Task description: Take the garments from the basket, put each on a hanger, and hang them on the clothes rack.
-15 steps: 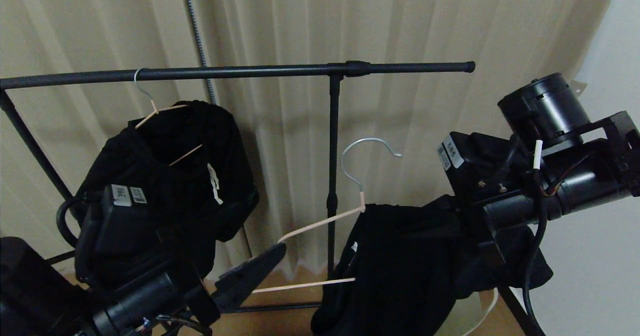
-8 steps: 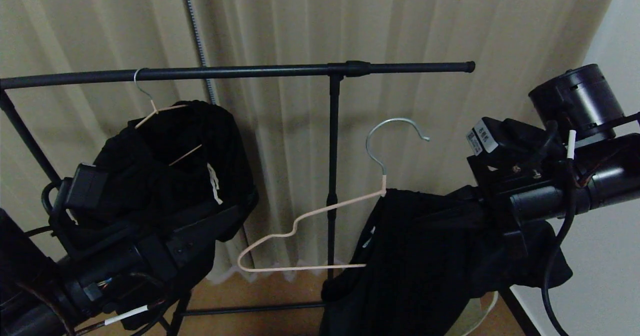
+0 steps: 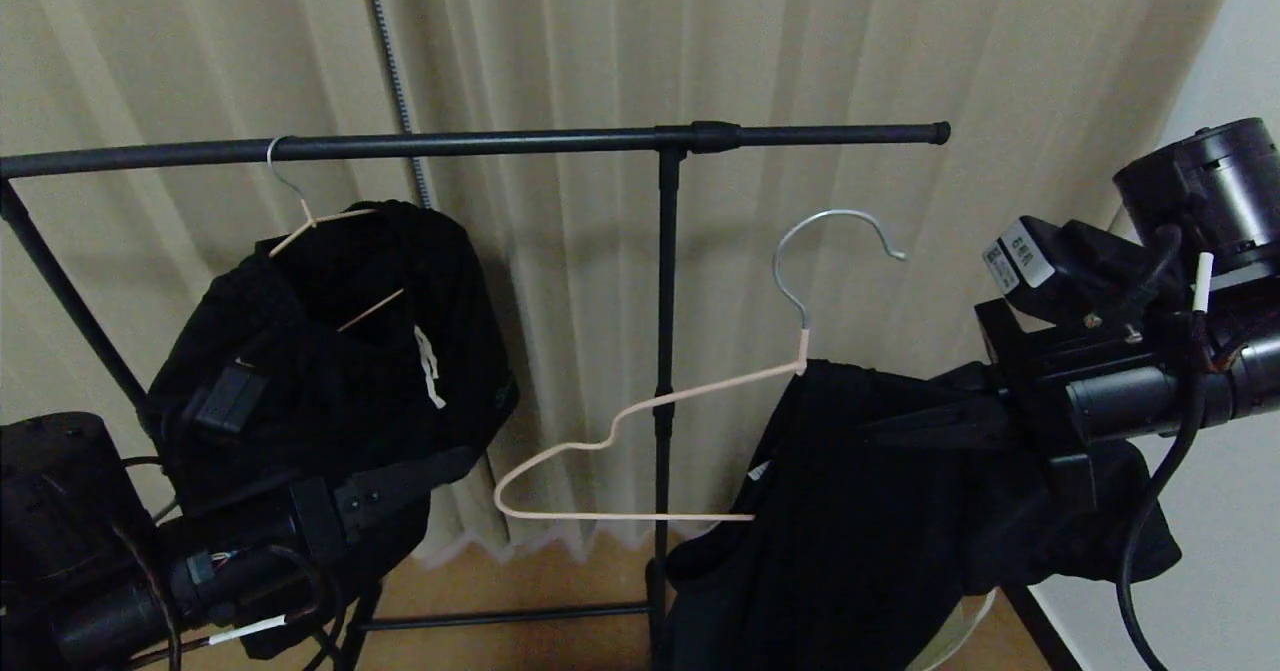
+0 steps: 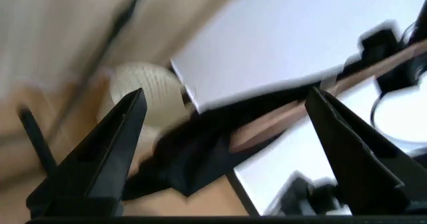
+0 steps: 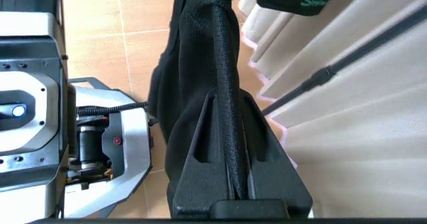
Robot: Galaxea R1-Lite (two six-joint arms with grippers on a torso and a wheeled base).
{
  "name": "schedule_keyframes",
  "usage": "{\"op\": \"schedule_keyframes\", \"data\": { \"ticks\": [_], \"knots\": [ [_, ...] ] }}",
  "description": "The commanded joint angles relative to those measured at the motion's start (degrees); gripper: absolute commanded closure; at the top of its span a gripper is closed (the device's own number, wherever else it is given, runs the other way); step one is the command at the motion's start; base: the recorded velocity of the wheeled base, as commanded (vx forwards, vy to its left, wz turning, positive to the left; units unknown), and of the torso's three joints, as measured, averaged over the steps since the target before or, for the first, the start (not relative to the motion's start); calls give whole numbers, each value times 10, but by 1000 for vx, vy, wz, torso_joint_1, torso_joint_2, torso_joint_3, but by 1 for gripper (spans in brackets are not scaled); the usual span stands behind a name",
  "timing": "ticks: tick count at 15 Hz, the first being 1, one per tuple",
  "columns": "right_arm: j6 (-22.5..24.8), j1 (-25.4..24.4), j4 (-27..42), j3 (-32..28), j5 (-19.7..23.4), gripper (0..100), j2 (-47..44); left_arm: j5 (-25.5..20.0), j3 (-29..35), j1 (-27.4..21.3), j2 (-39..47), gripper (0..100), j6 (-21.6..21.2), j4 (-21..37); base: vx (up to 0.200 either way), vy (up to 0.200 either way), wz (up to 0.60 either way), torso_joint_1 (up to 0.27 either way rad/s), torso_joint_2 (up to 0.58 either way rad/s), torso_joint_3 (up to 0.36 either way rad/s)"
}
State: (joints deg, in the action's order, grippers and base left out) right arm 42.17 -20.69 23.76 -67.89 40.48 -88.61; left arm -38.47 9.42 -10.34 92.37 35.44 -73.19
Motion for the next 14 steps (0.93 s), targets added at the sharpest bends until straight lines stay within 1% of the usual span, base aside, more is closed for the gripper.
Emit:
{"op": "schedule_keyframes", "data": {
  "ticks": [1, 2, 3, 5, 8, 10, 12, 13, 14],
  "knots": [
    [-13, 1, -19, 3, 6, 100, 2, -6, -17, -15, 32, 0, -12, -1, 0, 0, 0, 0, 0, 0],
    [-19, 2, -32, 9, 28, 100, 3, -6, -18, -20, 40, 0, -22, -2, 0, 0, 0, 0, 0, 0],
    [-23, 13, -44, 13, 54, 100, 5, -7, -16, -20, 48, 0, -23, -2, 0, 0, 0, 0, 0, 0],
    [-23, 23, -47, 14, 64, 100, 7, -8, -12, -18, 60, 0, -22, -5, 0, 0, 0, 0, 0, 0],
    [-23, 27, -49, 13, 73, 100, 7, -56, -27, -18, 93, 0, -23, -57, 0, 0, 0, 0, 0, 0],
    [-23, 27, -49, 11, 108, 100, 12, -57, -21, -22, 134, 0, -23, -90, 0, 0, 0, 0, 0, 0],
    [-23, 27, -49, 13, 117, 100, 16, -59, -21, -22, 165, 0, -22, -130, 0, 0, 0, 0, 0, 0],
    [-22, 26, -49, 14, 124, 100, 18, -59, -20, -22, 174, 0, -22, -142, 0, 0, 0, 0, 0, 0],
    [-22, 23, -48, 15, 141, 100, 20, -59, -19, -33, 185, 0, -21, -156, 0, 0, 0, 0, 0, 0]
  ]
}}
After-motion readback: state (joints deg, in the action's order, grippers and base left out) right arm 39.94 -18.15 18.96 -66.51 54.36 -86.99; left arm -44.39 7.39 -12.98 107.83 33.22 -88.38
